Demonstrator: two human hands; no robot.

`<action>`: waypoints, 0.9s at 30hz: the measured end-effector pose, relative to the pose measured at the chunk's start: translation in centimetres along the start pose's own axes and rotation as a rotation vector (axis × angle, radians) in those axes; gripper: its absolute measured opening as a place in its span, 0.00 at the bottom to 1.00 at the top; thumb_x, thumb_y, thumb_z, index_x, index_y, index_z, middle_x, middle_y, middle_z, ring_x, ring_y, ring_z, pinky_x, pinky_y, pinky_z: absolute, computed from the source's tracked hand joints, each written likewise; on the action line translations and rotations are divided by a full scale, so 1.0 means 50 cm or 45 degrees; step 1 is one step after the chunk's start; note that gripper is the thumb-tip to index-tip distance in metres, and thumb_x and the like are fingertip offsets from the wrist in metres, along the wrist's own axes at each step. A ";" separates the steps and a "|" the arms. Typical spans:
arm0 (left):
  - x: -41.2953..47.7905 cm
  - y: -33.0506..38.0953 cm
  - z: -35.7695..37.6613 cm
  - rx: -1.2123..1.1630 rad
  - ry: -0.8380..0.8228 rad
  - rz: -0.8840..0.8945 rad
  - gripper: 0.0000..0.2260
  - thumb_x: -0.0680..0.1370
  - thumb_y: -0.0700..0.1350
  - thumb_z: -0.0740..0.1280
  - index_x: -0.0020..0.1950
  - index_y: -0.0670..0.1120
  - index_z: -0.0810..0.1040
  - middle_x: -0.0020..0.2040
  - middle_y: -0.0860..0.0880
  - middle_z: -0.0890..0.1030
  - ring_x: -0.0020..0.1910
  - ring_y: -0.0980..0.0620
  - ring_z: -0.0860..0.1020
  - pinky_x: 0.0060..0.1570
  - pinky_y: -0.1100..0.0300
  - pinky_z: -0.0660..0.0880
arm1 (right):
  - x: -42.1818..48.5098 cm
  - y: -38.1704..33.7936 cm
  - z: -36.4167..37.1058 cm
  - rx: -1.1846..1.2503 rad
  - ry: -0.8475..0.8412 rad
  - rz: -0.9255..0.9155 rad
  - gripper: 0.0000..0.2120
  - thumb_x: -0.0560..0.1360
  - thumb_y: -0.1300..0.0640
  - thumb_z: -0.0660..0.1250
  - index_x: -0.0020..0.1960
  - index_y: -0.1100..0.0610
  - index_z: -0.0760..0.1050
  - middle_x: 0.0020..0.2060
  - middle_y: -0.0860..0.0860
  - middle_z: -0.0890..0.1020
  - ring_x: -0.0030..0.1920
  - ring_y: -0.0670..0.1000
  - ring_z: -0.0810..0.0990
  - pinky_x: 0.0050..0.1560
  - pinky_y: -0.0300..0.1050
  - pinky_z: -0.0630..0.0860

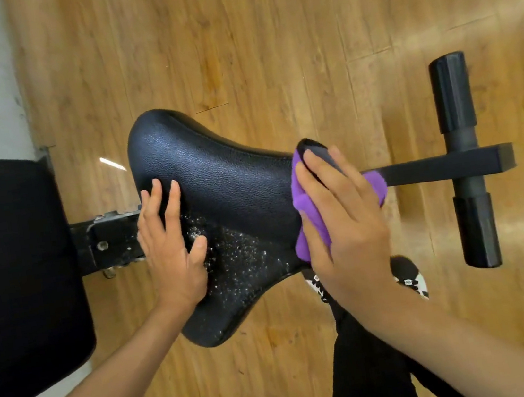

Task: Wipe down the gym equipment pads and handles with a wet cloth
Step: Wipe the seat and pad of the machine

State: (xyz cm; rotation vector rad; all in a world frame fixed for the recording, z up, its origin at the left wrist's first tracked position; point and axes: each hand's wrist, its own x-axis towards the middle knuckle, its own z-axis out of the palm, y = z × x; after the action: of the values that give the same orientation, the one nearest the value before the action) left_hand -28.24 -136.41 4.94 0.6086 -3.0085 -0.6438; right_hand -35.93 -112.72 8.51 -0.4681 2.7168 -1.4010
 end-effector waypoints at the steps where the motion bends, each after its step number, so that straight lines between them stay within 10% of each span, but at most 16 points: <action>1: 0.001 0.000 0.001 -0.003 -0.004 0.006 0.40 0.80 0.72 0.44 0.84 0.47 0.59 0.85 0.46 0.56 0.84 0.43 0.52 0.78 0.43 0.52 | 0.027 0.008 0.007 0.039 0.009 0.016 0.18 0.80 0.62 0.67 0.70 0.62 0.77 0.69 0.54 0.78 0.73 0.55 0.73 0.73 0.51 0.70; 5: 0.003 -0.003 0.001 -0.026 0.000 0.000 0.39 0.81 0.71 0.47 0.84 0.48 0.59 0.85 0.47 0.56 0.84 0.45 0.51 0.80 0.43 0.52 | 0.100 0.021 0.011 0.108 -0.043 0.094 0.10 0.80 0.57 0.66 0.58 0.56 0.82 0.52 0.48 0.84 0.54 0.48 0.81 0.55 0.44 0.76; 12: -0.001 -0.013 -0.001 -0.037 0.011 0.006 0.41 0.79 0.75 0.47 0.84 0.51 0.59 0.84 0.50 0.56 0.84 0.48 0.50 0.79 0.49 0.48 | -0.017 0.005 0.025 0.031 0.128 0.045 0.22 0.81 0.60 0.66 0.74 0.63 0.71 0.73 0.57 0.73 0.76 0.57 0.69 0.74 0.57 0.69; 17: -0.006 -0.007 -0.001 -0.100 0.021 0.009 0.37 0.80 0.71 0.48 0.84 0.51 0.61 0.84 0.49 0.58 0.84 0.45 0.53 0.80 0.42 0.50 | 0.119 0.028 0.022 0.034 -0.023 0.265 0.12 0.82 0.51 0.64 0.42 0.55 0.76 0.37 0.47 0.78 0.41 0.52 0.77 0.43 0.48 0.70; 22: -0.005 -0.016 -0.003 -0.119 0.027 -0.003 0.31 0.80 0.58 0.52 0.83 0.53 0.61 0.84 0.50 0.58 0.83 0.43 0.56 0.76 0.30 0.55 | -0.066 -0.024 0.051 -0.015 0.224 0.173 0.24 0.83 0.58 0.61 0.77 0.63 0.66 0.76 0.57 0.69 0.78 0.57 0.64 0.75 0.59 0.65; 24: -0.006 -0.015 -0.001 -0.120 0.063 -0.009 0.31 0.79 0.58 0.52 0.83 0.53 0.62 0.83 0.50 0.59 0.82 0.43 0.57 0.75 0.31 0.56 | -0.073 -0.009 0.057 -0.053 0.242 0.019 0.25 0.83 0.59 0.62 0.78 0.64 0.64 0.77 0.59 0.66 0.80 0.59 0.60 0.77 0.61 0.62; 27: 0.000 -0.010 0.004 -0.132 0.068 -0.033 0.32 0.78 0.59 0.52 0.83 0.55 0.62 0.83 0.52 0.59 0.83 0.46 0.55 0.78 0.36 0.53 | 0.040 0.018 0.032 0.056 0.082 0.105 0.15 0.81 0.56 0.65 0.67 0.58 0.79 0.63 0.52 0.81 0.69 0.53 0.76 0.67 0.37 0.69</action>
State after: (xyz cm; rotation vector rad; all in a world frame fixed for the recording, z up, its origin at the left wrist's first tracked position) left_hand -28.06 -136.75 4.58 0.6496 -2.9012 -0.7661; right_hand -37.78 -114.07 7.01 -0.3105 2.7139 -1.4761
